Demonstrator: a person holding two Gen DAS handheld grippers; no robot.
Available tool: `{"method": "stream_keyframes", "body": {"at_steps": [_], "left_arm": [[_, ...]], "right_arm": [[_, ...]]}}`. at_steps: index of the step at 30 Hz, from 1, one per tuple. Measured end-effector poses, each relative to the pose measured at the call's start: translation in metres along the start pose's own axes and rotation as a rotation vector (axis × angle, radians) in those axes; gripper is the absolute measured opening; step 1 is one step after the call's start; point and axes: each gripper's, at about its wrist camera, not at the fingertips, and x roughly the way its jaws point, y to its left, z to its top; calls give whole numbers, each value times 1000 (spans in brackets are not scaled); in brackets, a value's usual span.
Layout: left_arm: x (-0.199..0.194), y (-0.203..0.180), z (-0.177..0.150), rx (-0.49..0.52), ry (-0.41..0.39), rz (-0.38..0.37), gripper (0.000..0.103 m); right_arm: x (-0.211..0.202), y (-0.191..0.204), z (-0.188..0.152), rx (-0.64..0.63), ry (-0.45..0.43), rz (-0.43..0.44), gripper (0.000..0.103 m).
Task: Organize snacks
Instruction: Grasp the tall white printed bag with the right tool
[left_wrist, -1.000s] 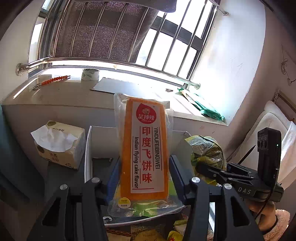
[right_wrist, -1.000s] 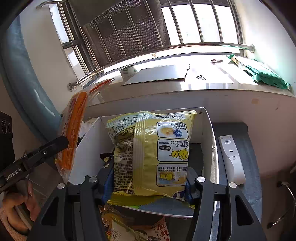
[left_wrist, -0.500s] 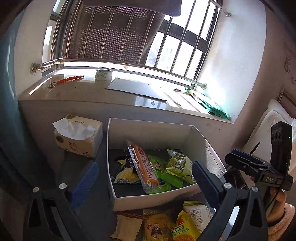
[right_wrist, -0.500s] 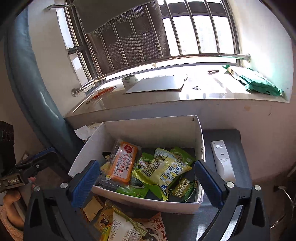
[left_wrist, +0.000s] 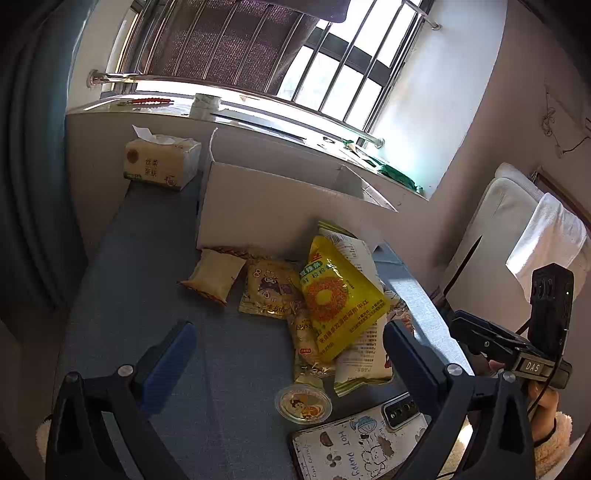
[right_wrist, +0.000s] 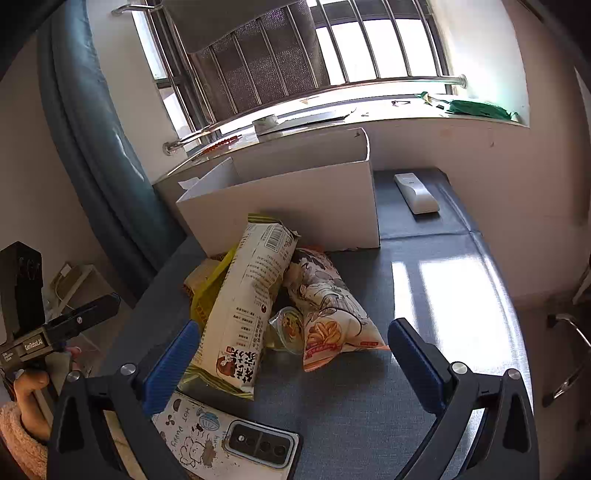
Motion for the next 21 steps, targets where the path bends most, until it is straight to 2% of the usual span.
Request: {"method": "stream_keyframes", "body": {"at_steps": [3,5,10,14,15,17,21], "left_arm": [[3,-2,-7,-1,21,2,103],[3,-4,-5,5,19,4,103],[0,-3,-2,-6,11,-17,103],[-5,-1,-5,-9,15,-16,103],[-7,1,-5,-13,12,-21,103],[-9,4,-5,-24,3,-14,103],[-11,8,-5,-35,-8,-11,103]], "right_arm": [[6,6,-23,-34,63,-10,103],[12,11,-25,-72,87,-27,103],[32,23,-3,-140,104,-83,103],[48,34,16,-150,122,-50,103],[54,38,19,-167,131,-59,103],[72,45,22,-218,167,-131,103],[87,53,31,-239,187,-92,103]]}}
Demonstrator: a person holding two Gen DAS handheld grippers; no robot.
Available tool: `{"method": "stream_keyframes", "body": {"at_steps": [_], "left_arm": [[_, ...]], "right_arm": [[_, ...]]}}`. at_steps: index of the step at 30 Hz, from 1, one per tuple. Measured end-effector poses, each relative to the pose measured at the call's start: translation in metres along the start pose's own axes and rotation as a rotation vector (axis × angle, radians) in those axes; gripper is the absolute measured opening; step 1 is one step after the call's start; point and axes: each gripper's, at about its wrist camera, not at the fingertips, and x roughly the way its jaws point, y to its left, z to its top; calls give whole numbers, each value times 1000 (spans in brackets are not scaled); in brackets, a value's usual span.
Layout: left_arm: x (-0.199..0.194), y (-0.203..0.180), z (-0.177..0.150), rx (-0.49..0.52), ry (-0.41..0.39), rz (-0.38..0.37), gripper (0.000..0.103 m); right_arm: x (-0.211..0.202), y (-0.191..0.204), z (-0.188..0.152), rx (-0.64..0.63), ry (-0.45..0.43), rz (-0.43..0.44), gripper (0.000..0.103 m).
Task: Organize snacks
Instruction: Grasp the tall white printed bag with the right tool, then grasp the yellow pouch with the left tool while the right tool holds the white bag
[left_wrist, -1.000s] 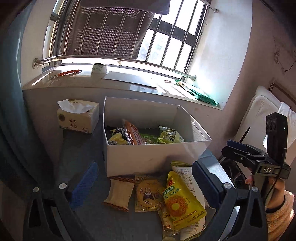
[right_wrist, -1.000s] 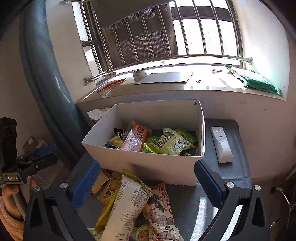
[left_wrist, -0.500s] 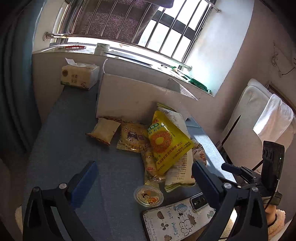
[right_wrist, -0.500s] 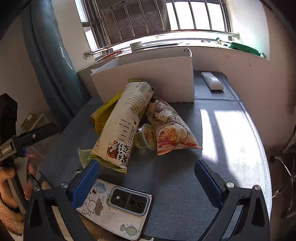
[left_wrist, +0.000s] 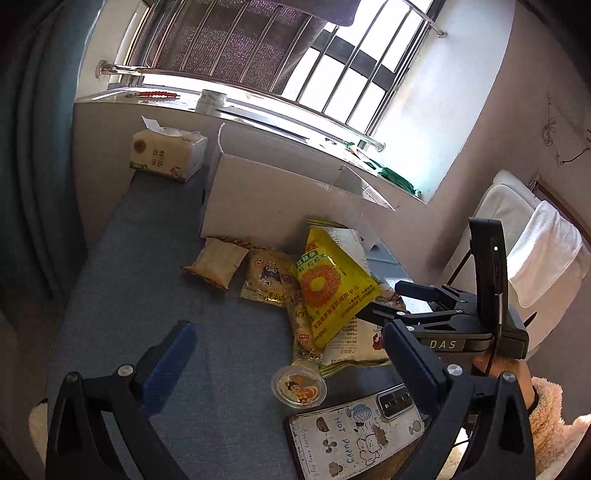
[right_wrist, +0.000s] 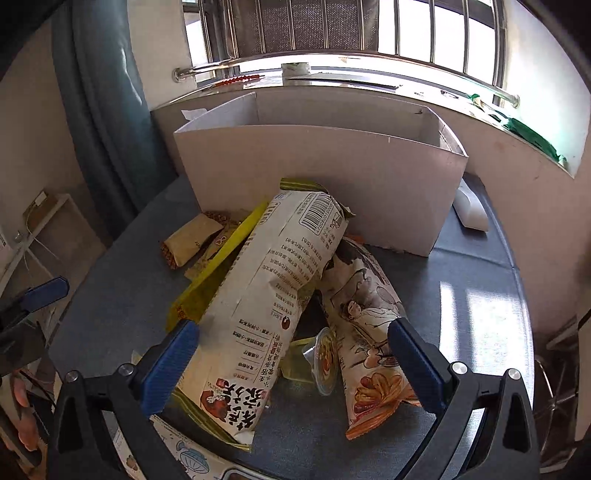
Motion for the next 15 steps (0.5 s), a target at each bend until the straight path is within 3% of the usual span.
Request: {"method": "stream_keyframes", "body": {"at_steps": [6,8,9,12,15], "left_arm": [[4,10,-4,-33,12,2,103],[5,12,-5,-40,18,7,103],[7,13,-5,-37,24,8,103],[12,13,-7,-12,42,21,103],[21,18,-7,-15,70,38,103]], "right_arm": [[19,12,14,-20,73,31,103],[30,9,15,-11,98,36,75],[35,7,15,-1,116,24,36],[32,-4,13,40,102,70,34],[11,-17,15,98,30,100,34]]}}
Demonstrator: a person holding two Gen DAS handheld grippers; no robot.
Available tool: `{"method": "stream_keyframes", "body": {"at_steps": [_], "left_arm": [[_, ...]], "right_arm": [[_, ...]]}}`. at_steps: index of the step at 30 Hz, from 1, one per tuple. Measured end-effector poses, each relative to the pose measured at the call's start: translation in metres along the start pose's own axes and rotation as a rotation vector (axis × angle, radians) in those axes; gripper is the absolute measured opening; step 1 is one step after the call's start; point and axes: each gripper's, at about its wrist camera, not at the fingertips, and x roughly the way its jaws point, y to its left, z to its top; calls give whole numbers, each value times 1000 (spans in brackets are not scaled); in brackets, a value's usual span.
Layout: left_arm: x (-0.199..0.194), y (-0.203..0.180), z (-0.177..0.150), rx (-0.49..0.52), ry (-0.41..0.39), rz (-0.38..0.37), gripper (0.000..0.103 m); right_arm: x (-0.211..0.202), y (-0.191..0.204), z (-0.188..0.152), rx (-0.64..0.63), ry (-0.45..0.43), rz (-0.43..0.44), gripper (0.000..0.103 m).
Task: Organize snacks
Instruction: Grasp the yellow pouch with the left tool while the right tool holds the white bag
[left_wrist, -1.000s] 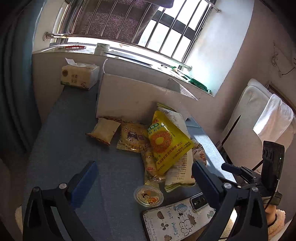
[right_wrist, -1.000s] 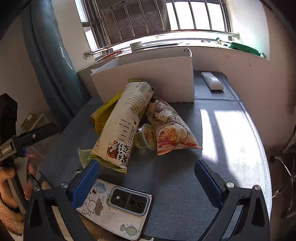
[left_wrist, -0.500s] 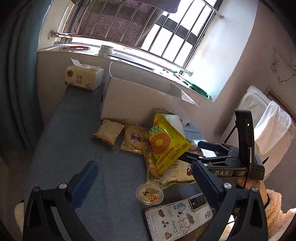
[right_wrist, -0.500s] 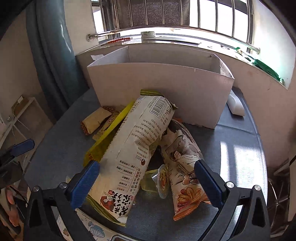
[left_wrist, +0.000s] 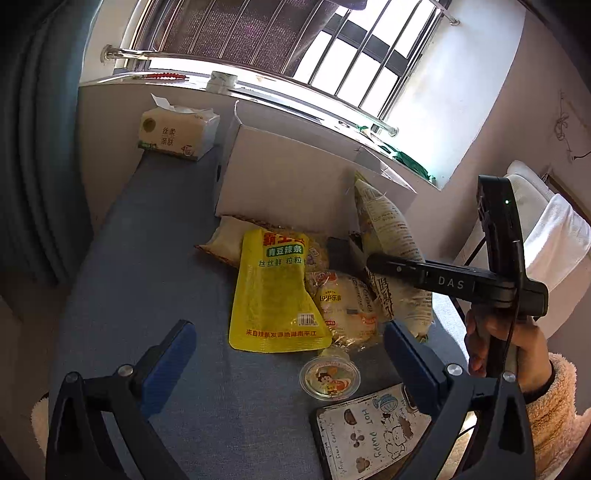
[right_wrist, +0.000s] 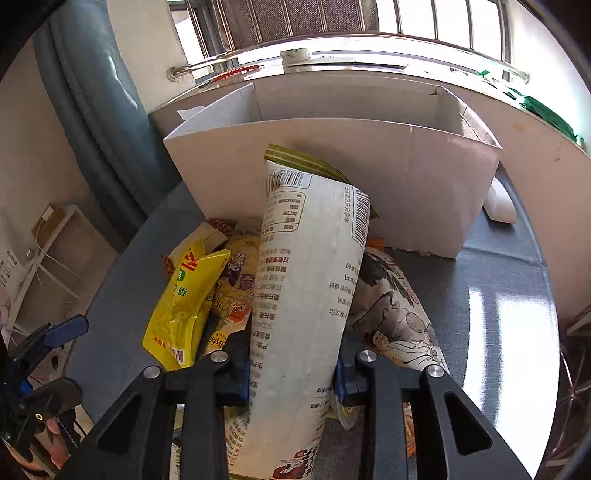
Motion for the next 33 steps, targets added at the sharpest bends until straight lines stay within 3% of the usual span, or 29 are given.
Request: {"method": "stream_keyframes", "body": {"at_steps": [2,7,12,14,16,17,18,20,22,25,28,33], "left_arm": [[10,2,4,-7,30,-5,103],[44,-1,18,17,104,46,103],[91,-2,34,42,214,156,103],[104,4,37,1,247,193,103],[105,1,40,28,226,176,102],[105,-1,40,49,221,162,97],[106,-2,40,55,217,143,88],[103,-3,38,85,210,147,51],[93,-3,37,85,193,115,43],[73,-1,37,116,131,133,40],[47,-1,48,103,54,92,38],[16,-13,104,113,-72,-5,38]], "right_arm": [[-20,-9,2,38,-48,53,34],[-67,-17,-12,65,-132,89,34],[-94,-16,-36,81,-179,95,34],[-102,-18,-48,94,-182,105,34],[-106,-20,-59,109,-184,112,34],[-105,-23,-62,117,-179,111,34],[-104,-27,-64,121,-174,114,34],[-102,-30,-68,131,-168,124,34],[-100,-33,-69,138,-163,128,34],[-95,-35,-66,143,-167,139,34],[-89,-35,-51,132,-172,143,34],[-78,-26,7,61,-202,134,34]]}}
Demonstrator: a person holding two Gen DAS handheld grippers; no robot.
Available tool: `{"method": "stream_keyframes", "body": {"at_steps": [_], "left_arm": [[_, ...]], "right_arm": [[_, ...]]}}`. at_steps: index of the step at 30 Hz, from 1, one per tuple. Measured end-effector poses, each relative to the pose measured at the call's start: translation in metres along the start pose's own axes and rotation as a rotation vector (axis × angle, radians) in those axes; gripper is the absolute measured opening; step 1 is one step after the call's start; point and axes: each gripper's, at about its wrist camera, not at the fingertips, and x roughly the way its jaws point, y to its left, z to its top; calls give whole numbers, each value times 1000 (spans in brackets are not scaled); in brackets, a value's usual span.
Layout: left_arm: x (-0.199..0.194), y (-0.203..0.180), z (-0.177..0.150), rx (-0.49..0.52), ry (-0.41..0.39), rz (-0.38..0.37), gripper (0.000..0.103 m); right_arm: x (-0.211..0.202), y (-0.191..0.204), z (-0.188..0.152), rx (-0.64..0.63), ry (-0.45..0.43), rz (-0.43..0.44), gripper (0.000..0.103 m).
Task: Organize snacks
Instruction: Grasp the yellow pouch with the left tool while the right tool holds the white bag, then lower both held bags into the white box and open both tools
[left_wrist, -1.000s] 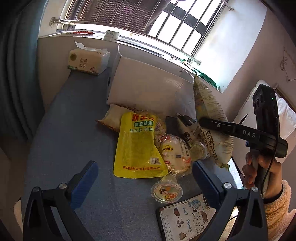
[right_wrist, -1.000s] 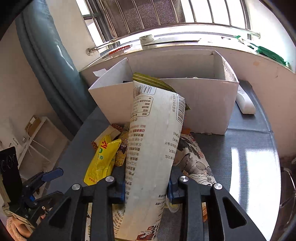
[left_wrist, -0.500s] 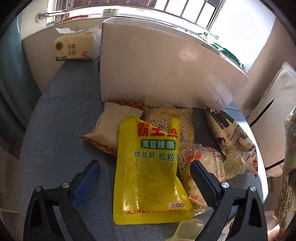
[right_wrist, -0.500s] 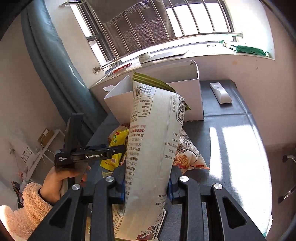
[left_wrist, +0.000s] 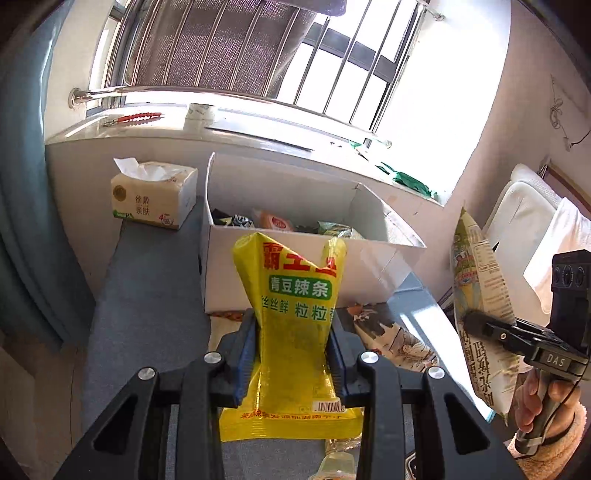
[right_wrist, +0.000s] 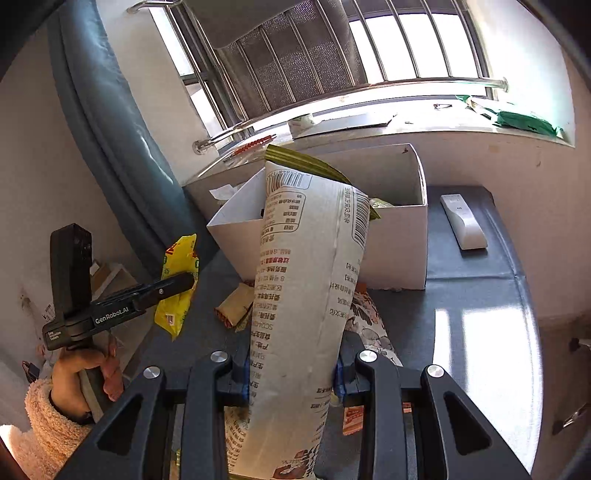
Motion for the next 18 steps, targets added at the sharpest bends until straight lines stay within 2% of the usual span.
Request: {"method": "stream_keyframes", "body": {"at_steps": [4,6,10,12,16,18], "left_arm": [[12,-8,64,17,-72,-43,38],[28,-16,95,20,-75,-61,38],[68,-20,144,46,-61,-37,38],[88,-20,157,39,-31,-28,38],[113,-25,166,73,0,14,40],[121,-27,162,97,34,50,53]], "right_arm": [[27,1,56,-19,-24,-16,34],[45,-3,86,-19,-16,-35,34],[82,-19,140,-8,9,-81,35],[98,-29,158,-3,46,-133,35],[117,-47,171,9,89,-168,35],[124,-55,173,29,105,-176,38]]}}
